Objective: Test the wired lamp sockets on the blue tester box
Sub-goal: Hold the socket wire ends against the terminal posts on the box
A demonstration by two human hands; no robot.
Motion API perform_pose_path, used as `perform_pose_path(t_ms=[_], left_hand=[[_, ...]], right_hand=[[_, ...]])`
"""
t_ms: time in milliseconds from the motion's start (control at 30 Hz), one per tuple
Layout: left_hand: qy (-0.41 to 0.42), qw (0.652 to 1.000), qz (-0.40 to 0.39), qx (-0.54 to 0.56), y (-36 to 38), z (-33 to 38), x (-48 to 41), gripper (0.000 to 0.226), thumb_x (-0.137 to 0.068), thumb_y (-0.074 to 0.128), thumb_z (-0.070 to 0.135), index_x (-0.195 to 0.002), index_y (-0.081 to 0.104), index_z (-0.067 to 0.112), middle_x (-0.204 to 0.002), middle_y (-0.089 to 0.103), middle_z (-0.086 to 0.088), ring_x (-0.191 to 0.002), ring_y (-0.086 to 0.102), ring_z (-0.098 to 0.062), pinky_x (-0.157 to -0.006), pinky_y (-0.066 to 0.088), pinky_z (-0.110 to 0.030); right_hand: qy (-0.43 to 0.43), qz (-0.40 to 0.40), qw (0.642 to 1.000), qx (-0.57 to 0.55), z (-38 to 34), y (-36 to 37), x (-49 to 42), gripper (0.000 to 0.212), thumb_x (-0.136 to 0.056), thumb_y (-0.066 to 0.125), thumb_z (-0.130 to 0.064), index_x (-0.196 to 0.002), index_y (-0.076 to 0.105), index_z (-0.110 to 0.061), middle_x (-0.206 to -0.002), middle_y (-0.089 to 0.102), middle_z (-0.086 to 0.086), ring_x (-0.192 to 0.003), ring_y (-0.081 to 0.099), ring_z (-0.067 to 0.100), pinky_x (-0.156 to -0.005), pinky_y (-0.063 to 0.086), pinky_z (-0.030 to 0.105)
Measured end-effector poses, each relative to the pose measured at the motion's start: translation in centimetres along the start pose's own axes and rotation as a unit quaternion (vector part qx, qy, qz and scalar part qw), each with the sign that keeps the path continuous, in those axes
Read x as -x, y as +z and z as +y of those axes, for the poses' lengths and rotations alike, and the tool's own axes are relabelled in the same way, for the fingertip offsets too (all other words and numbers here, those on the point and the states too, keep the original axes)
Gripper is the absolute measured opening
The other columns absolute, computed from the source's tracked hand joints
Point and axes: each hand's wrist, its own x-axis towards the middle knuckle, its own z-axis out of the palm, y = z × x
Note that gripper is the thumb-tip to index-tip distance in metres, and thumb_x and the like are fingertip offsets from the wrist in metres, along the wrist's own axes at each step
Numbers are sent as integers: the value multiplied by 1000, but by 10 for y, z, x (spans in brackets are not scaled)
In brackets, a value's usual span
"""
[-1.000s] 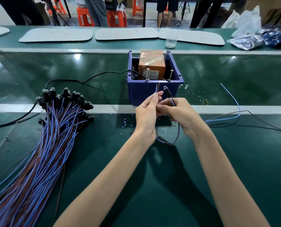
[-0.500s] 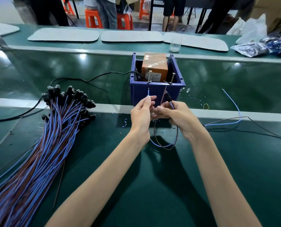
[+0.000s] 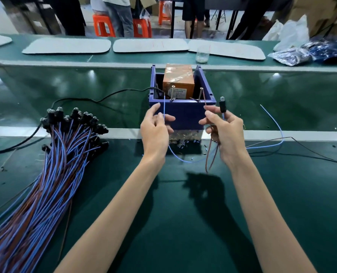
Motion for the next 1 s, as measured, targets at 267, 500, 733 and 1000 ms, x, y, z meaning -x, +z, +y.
perform_pose_path(t_ms=[267,500,733,1000], left_hand=[[-41,996,43,60,-3,-2,-10,28,-96,41,2,-93,62,21,-80,67,7,-59,47,-4,-65,42,-16],[-7,998,37,49,2,-6,-11,32,-99,42,-1,-122,62,10,-94,65,8,-75,63,2,-70,47,-8],[-38,991,19,124,-7,0,-16,17,-94,57,0,-101,68,11,-77,70,-5,-69,72,-14,-69,54,-16],[-39,996,-45,73,-7,4,-18,26,-97,55,8,-122,60,8,-74,73,0,-57,69,-13,-61,53,-17]], right_hand=[[1,67,996,-54,5,0,-5,20,-93,55,-4,-92,70,-17,-57,67,-5,-41,44,0,-41,32,10],[33,64,996,-47,9,-3,-11,25,-92,50,-2,-97,68,-19,-70,71,-7,-48,45,1,-39,26,12],[34,40,998,-33,10,-4,-12,25,-93,51,-4,-99,69,-22,-74,72,-7,-48,47,1,-40,28,12],[29,28,999,-30,10,-2,-10,26,-94,51,-5,-98,69,-22,-73,70,-7,-48,45,2,-40,30,11]])
